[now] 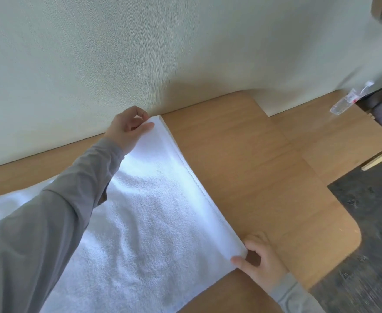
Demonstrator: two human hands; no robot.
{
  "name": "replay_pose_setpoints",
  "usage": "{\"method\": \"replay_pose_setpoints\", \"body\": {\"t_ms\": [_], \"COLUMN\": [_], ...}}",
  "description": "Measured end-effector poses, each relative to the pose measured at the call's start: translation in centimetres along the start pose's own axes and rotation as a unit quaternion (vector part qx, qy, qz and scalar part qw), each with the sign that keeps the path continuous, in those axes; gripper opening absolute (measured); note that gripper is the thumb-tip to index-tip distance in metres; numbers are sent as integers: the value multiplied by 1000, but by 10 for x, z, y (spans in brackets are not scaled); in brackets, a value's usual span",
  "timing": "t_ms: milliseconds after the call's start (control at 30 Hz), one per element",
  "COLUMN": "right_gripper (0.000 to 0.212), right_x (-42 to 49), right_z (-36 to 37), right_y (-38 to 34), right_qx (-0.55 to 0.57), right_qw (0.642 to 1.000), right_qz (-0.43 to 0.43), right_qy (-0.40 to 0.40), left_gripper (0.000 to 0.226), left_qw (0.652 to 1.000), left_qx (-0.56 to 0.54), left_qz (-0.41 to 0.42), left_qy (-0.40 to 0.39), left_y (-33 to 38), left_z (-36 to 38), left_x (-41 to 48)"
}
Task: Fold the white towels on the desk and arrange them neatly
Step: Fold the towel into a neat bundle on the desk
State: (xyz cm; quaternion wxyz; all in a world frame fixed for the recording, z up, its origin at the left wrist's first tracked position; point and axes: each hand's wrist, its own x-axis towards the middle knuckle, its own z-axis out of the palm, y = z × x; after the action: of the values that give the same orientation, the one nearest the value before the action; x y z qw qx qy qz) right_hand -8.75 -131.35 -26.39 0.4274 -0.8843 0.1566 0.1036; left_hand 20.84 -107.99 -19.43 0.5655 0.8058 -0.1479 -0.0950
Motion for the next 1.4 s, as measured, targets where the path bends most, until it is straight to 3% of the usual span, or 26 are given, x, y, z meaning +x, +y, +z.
{"method": "replay_pose_setpoints", "body": {"t_ms": [100, 200, 333, 467, 600, 700, 800, 933, 1067, 1167, 1267, 1400], "right_gripper": [27, 18, 42, 45, 57, 46, 36, 51, 55, 46, 25, 23], "right_x": [-2, -6, -12, -13, -13, -12, -10, -10, -8, -4, 1, 2], "right_z": [-4, -7, -1, 2, 6, 9, 8, 6, 6, 5, 3, 0], "right_y": [-6, -13, -17, -17, -13, -12, -12, -12, -13, -15, -16, -9], "right_qx": [-13, 45, 79, 81, -9, -79, -92, -106, -194, -237, -235, -190], "right_qw": [1000, 998, 992, 987, 982, 970, 968, 968, 946, 934, 941, 960], "right_qz": [1, -35, -96, -140, -188, -227, -227, -225, -261, -265, -239, -200], "right_qy": [-8, -26, -28, -19, 14, 38, 57, 43, 19, 26, 52, 57], "left_gripper": [24, 25, 22, 22, 21, 21, 21, 21, 22, 22, 22, 23], "left_qw": [1000, 999, 994, 994, 995, 995, 996, 996, 996, 997, 997, 998], "left_qx": [-8, -35, -110, -101, -98, -91, -81, -85, -73, -56, -47, -47], "left_qz": [4, 1, -20, -34, -32, -31, -28, -38, -43, -48, -50, -46], "left_qy": [10, 21, -8, -13, -15, -19, -21, -15, -14, -18, -19, -15], "left_y": [3, 3, 1, -3, -2, -2, 0, -2, -2, -1, -1, -2], "left_z": [-1, -2, -10, -12, -9, -7, -5, -5, -3, -2, -3, -3], "left_x": [0, 0, -1, 2, 1, 0, 0, 2, 2, 3, 3, 3]}}
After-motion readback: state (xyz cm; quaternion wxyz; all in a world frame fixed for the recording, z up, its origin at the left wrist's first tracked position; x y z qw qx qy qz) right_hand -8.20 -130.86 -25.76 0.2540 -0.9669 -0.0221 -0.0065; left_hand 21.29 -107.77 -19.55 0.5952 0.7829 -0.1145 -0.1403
